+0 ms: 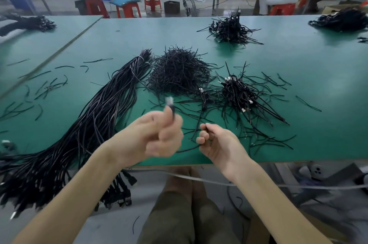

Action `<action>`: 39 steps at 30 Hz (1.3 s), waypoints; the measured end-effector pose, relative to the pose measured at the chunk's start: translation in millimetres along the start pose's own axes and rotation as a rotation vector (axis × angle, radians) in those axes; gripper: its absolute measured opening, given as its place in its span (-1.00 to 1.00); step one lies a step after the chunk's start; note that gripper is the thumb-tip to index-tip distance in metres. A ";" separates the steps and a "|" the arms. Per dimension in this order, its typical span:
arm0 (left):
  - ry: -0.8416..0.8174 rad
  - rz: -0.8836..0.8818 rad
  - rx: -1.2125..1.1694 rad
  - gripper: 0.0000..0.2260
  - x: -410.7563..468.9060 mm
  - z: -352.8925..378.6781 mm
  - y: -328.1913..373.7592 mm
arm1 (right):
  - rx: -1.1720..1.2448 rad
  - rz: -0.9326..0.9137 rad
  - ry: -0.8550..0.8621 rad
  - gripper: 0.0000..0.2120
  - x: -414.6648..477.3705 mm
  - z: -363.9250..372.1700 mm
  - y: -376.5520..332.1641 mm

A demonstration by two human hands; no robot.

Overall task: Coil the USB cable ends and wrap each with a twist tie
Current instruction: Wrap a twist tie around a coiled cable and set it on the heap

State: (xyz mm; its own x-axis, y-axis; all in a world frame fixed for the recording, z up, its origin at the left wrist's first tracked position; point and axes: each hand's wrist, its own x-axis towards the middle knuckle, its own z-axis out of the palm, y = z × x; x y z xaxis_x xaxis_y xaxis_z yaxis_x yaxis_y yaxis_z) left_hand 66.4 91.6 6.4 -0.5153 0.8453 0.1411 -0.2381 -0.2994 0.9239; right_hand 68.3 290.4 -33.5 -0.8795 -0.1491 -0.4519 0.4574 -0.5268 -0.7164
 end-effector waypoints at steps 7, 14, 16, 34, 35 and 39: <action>0.205 -0.376 0.955 -0.66 -3.9 -1.4 -9.4 | 0.206 0.001 -0.157 -0.65 8.1 9.4 -31.6; 0.688 -0.017 0.777 -0.63 2.0 -21.7 -29.9 | 0.414 0.035 -0.350 -0.58 -12.3 36.6 -31.5; 0.714 0.123 0.388 -0.57 1.9 -20.1 -35.2 | 0.501 0.064 -0.364 -0.56 -14.7 42.4 -23.1; 0.533 -0.276 0.967 -0.50 -42.2 -20.0 -16.9 | 0.457 0.000 -0.192 -0.57 21.1 33.2 -25.6; 0.622 -0.245 1.045 -0.52 -38.9 -23.7 -24.8 | 0.479 -0.011 -0.230 -0.58 19.5 38.2 -25.5; 0.881 0.040 0.896 -0.64 -22.4 -32.5 -38.8 | 0.565 0.006 -0.391 -0.60 8.9 56.9 -5.7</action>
State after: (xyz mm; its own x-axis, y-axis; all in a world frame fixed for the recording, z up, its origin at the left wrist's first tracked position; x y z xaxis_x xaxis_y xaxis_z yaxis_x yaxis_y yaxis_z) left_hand 60.5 69.9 -44.2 -0.9653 0.1572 0.2084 0.2538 0.3792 0.8898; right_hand 50.4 244.5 -3.2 -0.9083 -0.3889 -0.1540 0.4175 -0.8647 -0.2791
